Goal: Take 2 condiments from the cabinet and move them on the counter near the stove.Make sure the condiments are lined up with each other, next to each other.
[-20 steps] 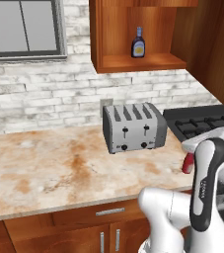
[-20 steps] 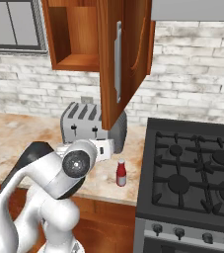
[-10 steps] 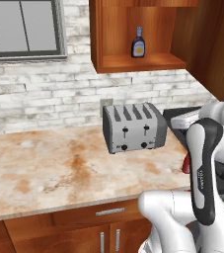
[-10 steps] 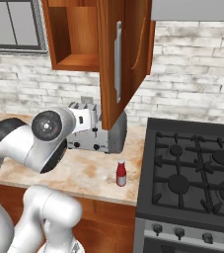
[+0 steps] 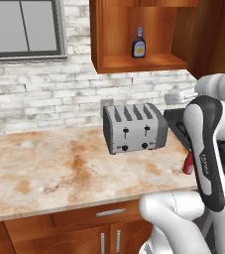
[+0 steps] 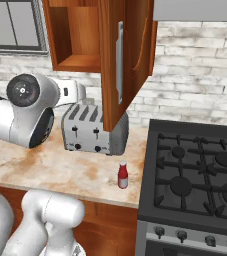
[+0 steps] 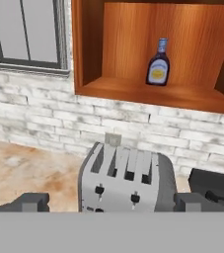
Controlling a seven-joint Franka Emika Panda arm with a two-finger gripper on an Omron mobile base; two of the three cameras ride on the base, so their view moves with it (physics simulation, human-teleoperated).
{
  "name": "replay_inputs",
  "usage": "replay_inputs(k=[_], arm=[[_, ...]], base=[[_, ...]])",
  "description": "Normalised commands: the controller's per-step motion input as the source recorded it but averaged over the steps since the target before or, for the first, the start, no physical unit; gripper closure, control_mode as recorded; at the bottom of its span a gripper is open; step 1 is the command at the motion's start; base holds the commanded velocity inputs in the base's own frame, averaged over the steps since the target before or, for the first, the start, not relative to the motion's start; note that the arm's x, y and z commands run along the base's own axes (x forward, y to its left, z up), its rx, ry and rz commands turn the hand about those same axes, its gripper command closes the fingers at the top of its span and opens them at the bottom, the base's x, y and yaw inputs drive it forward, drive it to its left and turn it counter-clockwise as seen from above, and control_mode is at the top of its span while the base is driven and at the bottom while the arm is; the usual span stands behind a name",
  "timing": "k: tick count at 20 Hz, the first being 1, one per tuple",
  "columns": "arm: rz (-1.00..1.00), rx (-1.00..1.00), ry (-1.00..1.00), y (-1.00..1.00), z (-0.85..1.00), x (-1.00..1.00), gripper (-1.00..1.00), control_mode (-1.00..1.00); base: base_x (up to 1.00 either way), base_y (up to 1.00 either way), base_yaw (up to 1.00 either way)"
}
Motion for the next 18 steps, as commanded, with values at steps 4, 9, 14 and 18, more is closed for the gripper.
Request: replay_inputs(k=[4, 9, 14, 18], arm=[[0.00, 0.06, -0.01, 0.00, 0.49, 0.04, -1.00, -1.00], [0.00, 0.01, -0.12, 0.09, 0.11, 0.08, -1.00, -1.00], [0.00, -0.02, -0.10, 0.15, 0.00, 0.31, -1.00, -1.00], [-0.02, 0.05, -0.04, 0.00, 0.00, 0.54, -1.00, -1.00]], base=[[0.00, 0.00, 0.00], [0.00, 0.00, 0.00], [0.00, 0.00, 0.00], [0.00, 0.00, 0.00]])
